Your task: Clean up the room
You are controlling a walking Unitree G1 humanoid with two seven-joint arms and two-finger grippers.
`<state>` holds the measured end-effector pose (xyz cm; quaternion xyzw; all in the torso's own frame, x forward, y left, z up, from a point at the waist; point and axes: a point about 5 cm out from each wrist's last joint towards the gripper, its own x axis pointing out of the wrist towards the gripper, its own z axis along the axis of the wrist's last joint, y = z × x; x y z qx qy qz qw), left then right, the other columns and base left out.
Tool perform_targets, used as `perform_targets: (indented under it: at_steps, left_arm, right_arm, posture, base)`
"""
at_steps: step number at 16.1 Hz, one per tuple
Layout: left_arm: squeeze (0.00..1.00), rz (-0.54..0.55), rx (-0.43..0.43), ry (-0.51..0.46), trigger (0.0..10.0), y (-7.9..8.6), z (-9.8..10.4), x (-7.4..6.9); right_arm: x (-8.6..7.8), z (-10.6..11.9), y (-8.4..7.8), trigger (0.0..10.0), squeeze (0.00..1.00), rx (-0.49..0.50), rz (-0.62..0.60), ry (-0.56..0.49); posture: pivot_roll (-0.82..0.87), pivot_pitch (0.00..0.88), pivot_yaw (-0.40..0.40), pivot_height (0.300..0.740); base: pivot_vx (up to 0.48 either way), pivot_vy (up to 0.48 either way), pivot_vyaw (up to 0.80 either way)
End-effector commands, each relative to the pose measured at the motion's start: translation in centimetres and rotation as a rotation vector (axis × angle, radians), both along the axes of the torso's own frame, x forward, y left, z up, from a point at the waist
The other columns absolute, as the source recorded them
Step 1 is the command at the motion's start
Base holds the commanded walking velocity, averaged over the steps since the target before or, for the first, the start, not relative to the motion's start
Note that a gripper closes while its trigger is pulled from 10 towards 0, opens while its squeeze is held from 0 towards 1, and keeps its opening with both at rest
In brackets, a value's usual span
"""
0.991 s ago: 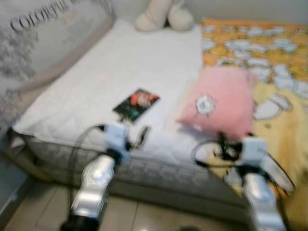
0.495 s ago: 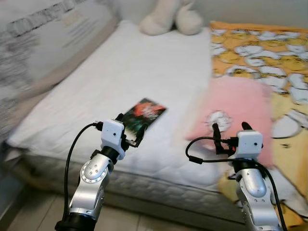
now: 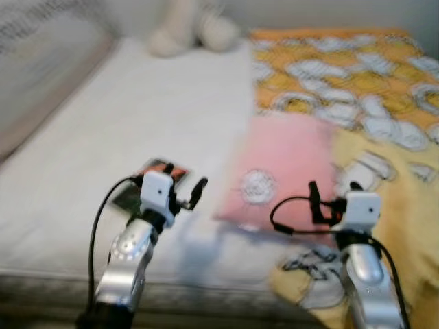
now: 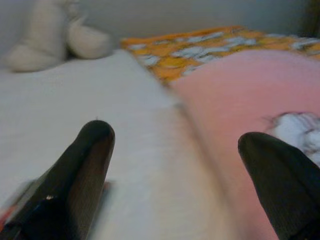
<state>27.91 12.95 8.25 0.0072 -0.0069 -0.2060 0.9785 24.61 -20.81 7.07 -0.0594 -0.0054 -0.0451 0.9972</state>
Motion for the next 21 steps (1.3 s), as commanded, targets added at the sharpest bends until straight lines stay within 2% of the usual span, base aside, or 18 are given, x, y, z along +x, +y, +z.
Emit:
perform_targets:
  at_steps: [1,4,8,13,14,16,18,19,21]
  left_arm:
    - [0.0,-0.006,0.015,0.004,10.0,0.3,-0.2,-0.3]
    - [0.0,0.003,0.019,0.007,10.0,0.5,-0.4,-0.3]
    - [0.0,0.073,0.016,0.079,10.0,1.1,-1.3,0.2]
    - [0.0,0.105,0.009,0.074,10.0,1.9,-1.0,0.7]
    - [0.0,0.121,-0.024,0.088,10.0,1.9,-1.0,0.7]
    - [0.0,0.126,-0.038,0.09,10.0,2.0,-0.9,0.8]
    - [0.0,0.124,-0.052,0.081,10.0,2.0,-0.5,1.1]
    - [0.0,0.129,-0.077,0.095,10.0,2.1,-0.3,1.6]
    - [0.0,0.155,-0.12,0.146,10.0,2.7,-0.3,2.9]
  right_arm:
    - [0.0,0.1,-0.1,10.0,0.27,0.005,-0.002,-0.001]
    - [0.1,0.1,0.0,10.0,0.28,-0.01,0.014,-0.007]
    - [0.2,0.0,0.4,10.0,0.25,0.01,0.041,0.006]
    - [0.2,-0.1,0.7,10.0,0.23,0.014,0.054,0.016]
    - [0.2,-0.1,0.8,10.0,0.24,0.016,0.056,0.015]
    - [0.2,-0.1,1.0,10.0,0.24,0.018,0.062,0.015]
    - [0.5,0.3,1.5,10.0,0.24,0.097,0.093,0.01]
    - [1.0,1.0,1.7,10.0,0.2,0.139,0.12,0.01]
    - [2.0,2.5,1.3,10.0,0.05,0.184,0.102,-0.013]
  posture:
    - [-0.13,0.0,0.056,0.74]
    - [-0.13,0.0,0.053,0.74]
    - [-0.13,0.0,0.053,0.74]
    - [-0.13,0.0,0.057,0.74]
    - [-0.13,0.0,0.057,0.74]
    - [-0.13,0.0,0.058,0.74]
    - [-0.12,0.0,0.06,0.74]
    - [-0.13,0.0,0.061,0.74]
    - [-0.13,0.0,0.058,0.74]
  base:
    - [0.0,0.0,-0.7]
    - [0.0,0.0,-0.69]
    - [0.0,0.0,0.0]
    - [0.0,0.0,0.0]
    - [0.277,0.39,0.0]
    - [0.259,0.405,0.0]
    - [0.263,0.403,0.0]
    - [0.0,0.0,0.0]
    - [0.0,0.0,0.0]
